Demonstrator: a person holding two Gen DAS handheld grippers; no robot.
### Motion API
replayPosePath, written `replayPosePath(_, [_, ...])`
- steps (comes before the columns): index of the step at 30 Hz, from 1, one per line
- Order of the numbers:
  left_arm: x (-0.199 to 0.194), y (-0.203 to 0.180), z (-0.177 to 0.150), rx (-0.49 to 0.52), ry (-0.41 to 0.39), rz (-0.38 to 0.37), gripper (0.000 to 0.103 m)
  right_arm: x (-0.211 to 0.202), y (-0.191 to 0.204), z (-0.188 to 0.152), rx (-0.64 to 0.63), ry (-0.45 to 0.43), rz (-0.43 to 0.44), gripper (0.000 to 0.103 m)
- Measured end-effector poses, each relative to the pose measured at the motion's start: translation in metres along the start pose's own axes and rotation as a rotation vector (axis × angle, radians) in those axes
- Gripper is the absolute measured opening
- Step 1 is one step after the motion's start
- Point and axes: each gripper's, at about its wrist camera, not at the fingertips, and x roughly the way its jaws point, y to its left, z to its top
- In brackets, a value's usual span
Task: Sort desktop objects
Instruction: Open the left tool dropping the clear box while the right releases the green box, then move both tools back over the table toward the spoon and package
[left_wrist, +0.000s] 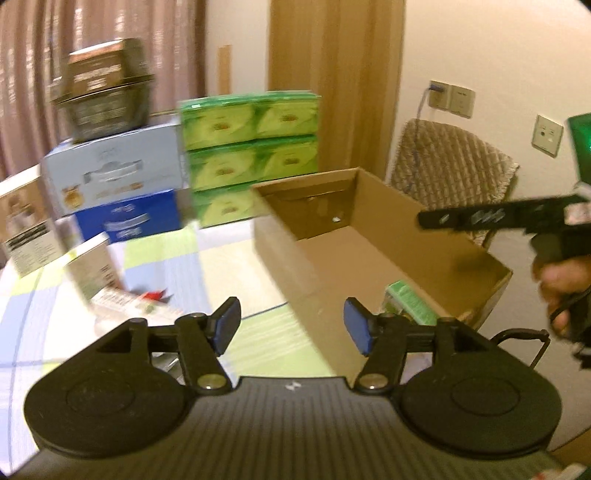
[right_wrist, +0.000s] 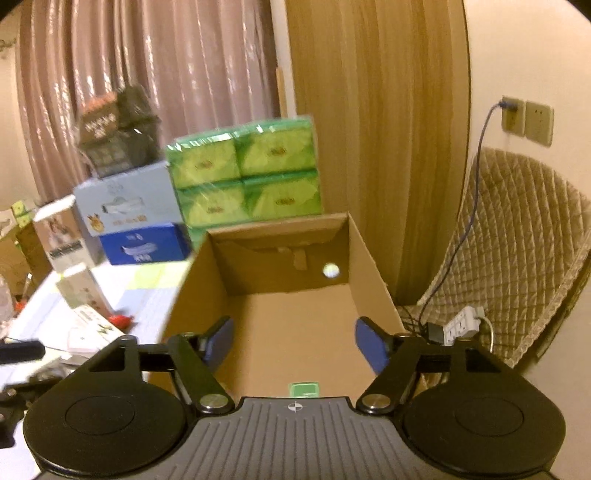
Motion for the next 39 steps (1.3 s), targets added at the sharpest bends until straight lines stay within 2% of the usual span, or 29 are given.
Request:
replayPosePath(2, [-0.017,0.012,-0.012,-0.02,0.002,0.03,0.07,-0.017,0.013,-0.001,-0.008,-0.022,0.026,0.086])
replayPosePath(5, [-0.042,0.031,-0.031,-0.052,0.007,0.088,0.079,-0.043,0.038,-0.004,-0.027,-0.061,0.069,0.097])
replayPosePath(7, [-0.058,0.045,-0.046,-0.08,0.016,0.117,0.082,-0.057,0.057,-0.008,-0.044,-0.085,0.1,0.101])
replayPosePath(11, [-0.087,0.066,-0.075,-0.105,0.033,0.192,0.095,-0.075,0.096,-0.02,-0.082,-0.095,0.16,0.101])
replayPosePath(17, [-0.124,0.094,-0.108,-0.142,0.052,0.271,0.098,-0.072,0.145,-0.047,-0.121,-0.036,0.22,0.101])
replayPosePath(23, [-0.136,0.111,-0.133,-0.158,0.077,0.291,0.098,-0.053,0.175,-0.077,-0.129,0.042,0.264,0.101])
replayPosePath(30, [-0.121,0.127,-0.144,-0.178,0.102,0.287,0.098,-0.018,0.198,-0.107,-0.145,0.113,0.276,0.101])
replayPosePath(39, [-0.077,0.149,-0.154,-0.171,0.146,0.265,0.098,0.039,0.208,-0.127,-0.126,0.2,0.275,0.101])
